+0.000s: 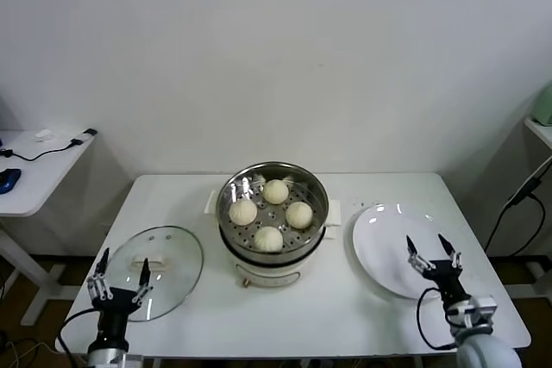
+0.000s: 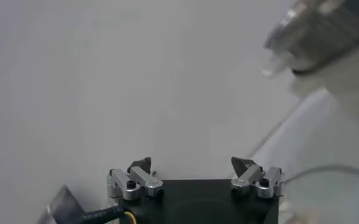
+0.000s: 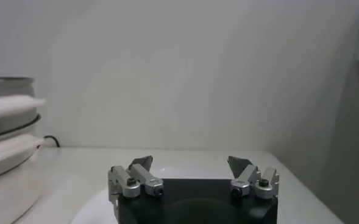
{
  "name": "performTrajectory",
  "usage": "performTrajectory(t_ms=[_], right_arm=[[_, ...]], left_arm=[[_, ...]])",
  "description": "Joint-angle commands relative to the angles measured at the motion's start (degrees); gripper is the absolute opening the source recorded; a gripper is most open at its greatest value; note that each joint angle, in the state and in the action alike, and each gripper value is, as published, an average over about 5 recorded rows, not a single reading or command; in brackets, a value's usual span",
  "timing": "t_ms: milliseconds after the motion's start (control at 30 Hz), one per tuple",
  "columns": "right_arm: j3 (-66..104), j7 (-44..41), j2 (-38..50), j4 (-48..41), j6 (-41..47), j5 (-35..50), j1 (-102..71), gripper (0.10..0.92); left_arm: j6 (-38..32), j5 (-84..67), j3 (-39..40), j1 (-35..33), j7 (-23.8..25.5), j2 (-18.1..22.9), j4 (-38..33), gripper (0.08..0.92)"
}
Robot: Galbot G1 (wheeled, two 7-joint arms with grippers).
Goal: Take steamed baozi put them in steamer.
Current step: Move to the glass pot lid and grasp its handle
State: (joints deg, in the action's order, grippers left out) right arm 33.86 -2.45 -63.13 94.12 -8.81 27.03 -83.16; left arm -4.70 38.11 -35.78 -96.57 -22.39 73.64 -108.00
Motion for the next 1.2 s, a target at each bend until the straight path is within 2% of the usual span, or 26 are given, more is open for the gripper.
performTrajectory(t_ms=[33, 200, 600, 1100, 1200], right_arm=[[2.7, 1.5, -7.9, 3.6, -1.7, -6.9, -7.2, 0.823], [3.4, 1.4, -7.8, 5.2, -1.2, -6.9, -7.7, 0.823], [4.9, 1.4, -8.0, 8.1, -0.4, -6.5, -8.1, 0.823], [5.9, 1.3, -8.7, 8.8, -0.6, -6.7, -8.7, 0.823], [6.0, 1.2, -8.7, 8.8, -0.7, -6.7, -8.8, 0.823]], left_arm=[[-0.5, 28.5, 0.4, 7.7, -6.2, -1.7, 17.6, 0.823], [1.0, 29.9, 0.5, 10.8, -5.5, -0.8, 21.0, 0.823], [3.4, 31.4, 0.8, 15.9, -4.7, -1.6, 27.0, 0.823], [7.6, 34.2, 1.7, 20.3, -2.3, -0.7, 28.6, 0.821], [8.1, 34.9, 1.7, 20.1, -1.6, -0.8, 29.3, 0.789]])
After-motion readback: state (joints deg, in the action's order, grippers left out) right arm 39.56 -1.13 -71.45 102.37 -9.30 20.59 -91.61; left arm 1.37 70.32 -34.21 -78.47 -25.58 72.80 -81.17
